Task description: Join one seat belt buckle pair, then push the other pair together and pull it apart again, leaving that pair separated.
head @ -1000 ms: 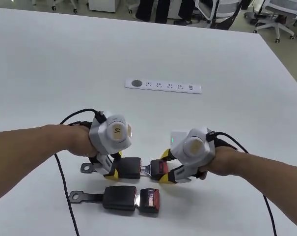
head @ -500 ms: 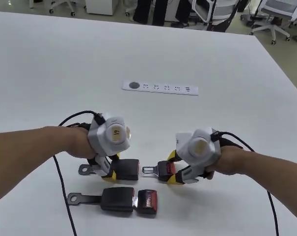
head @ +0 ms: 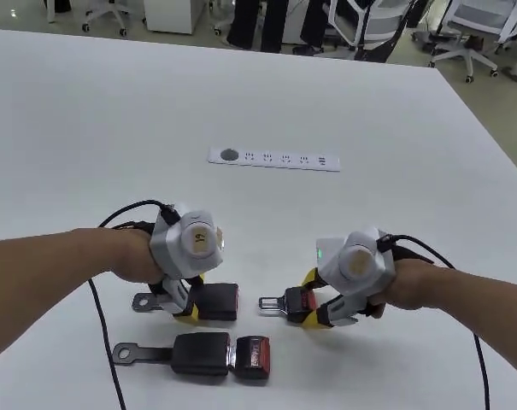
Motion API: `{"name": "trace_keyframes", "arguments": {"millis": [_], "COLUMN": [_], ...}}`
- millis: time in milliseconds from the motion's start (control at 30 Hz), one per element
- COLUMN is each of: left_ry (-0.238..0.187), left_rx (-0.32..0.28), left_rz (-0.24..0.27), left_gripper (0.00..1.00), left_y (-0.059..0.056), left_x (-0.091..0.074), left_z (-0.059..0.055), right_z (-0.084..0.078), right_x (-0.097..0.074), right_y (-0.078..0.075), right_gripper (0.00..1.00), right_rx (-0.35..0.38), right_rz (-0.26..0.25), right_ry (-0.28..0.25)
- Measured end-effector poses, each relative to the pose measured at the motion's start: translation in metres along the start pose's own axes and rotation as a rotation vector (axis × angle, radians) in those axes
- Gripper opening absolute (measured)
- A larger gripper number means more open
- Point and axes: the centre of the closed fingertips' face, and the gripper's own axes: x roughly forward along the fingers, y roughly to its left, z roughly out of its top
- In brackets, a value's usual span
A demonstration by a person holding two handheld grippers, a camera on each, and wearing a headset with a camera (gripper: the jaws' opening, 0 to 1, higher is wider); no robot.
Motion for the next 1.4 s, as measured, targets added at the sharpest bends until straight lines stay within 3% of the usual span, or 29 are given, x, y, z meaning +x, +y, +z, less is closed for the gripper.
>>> {"name": "trace_keyframes", "arguments": {"millis": [733,867,1100,1400], "left_ry": [0.012,0.012,0.022,-0.033], "left_rx": [0.001,-0.008,-0.020,-0.108], "left_rz": [0.000,0.020,0.033,0.070], "left_gripper": [0.33,0.37,0.39,0.42], "left_y": [0.000,0.003,0.003,-0.001], "left_x": [0.000,-0.002,-0.007,-0.020], "left_z": [0.000,0.000,-0.014,-0.026], "right_z": [-0.009,-0.011,-0.017,-0.014], "right_x": [-0.005,-0.004,-0.009,-0.023], "right_y": [-0.001,-0.004,-0.001,0.006], "right_gripper": [0.32,0.40,0.43,0.47], "right_rx": [-0.019,-0.024,-0.029,-0.021], "right_rz": [-0.006,-0.024,-0.031,-0.052], "right_ry": [0.006,0.009,0.019,-0.004]}}
